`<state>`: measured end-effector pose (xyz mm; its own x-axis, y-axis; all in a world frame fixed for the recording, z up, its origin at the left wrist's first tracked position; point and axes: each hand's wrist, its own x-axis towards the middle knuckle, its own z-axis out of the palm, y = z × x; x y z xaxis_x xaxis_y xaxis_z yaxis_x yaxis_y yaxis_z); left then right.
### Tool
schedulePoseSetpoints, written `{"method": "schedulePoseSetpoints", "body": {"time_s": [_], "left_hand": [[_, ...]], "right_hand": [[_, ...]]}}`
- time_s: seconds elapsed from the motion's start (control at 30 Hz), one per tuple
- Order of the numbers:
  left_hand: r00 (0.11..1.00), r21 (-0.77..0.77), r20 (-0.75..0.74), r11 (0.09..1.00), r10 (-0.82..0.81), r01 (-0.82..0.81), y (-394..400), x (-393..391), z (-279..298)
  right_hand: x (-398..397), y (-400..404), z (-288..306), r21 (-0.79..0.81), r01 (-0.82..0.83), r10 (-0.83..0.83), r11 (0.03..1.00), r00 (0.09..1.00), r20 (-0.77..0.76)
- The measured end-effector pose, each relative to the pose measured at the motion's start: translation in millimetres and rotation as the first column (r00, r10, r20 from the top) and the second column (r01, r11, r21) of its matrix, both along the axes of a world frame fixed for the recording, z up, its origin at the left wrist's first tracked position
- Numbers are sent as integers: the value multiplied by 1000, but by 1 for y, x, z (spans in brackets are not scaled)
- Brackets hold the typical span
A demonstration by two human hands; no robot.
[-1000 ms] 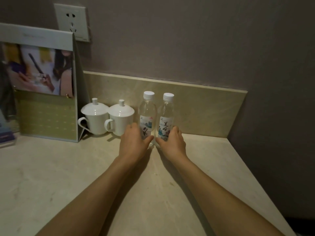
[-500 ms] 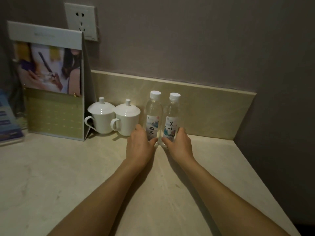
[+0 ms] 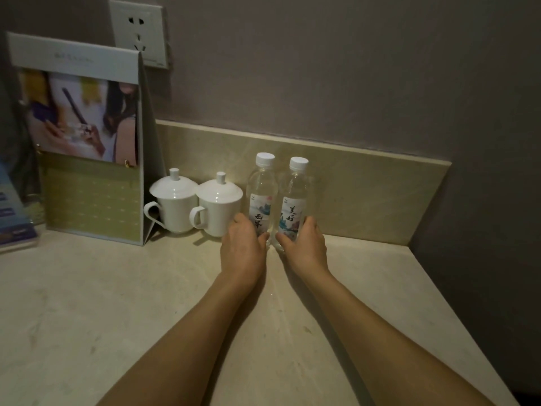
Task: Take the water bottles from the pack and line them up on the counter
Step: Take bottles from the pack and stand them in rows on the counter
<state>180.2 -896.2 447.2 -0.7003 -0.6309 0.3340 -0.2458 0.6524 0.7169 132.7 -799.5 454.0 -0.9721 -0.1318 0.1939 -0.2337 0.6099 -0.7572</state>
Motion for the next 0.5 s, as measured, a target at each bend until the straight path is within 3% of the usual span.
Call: {"method": "schedulePoseSetpoints", "body": {"time_s": [0.5], "left_hand": [[996, -71, 65, 996, 55, -50, 2, -12, 3]], "right_hand": [[-8, -8, 3, -9, -18, 18, 1000, 999, 32]]}}
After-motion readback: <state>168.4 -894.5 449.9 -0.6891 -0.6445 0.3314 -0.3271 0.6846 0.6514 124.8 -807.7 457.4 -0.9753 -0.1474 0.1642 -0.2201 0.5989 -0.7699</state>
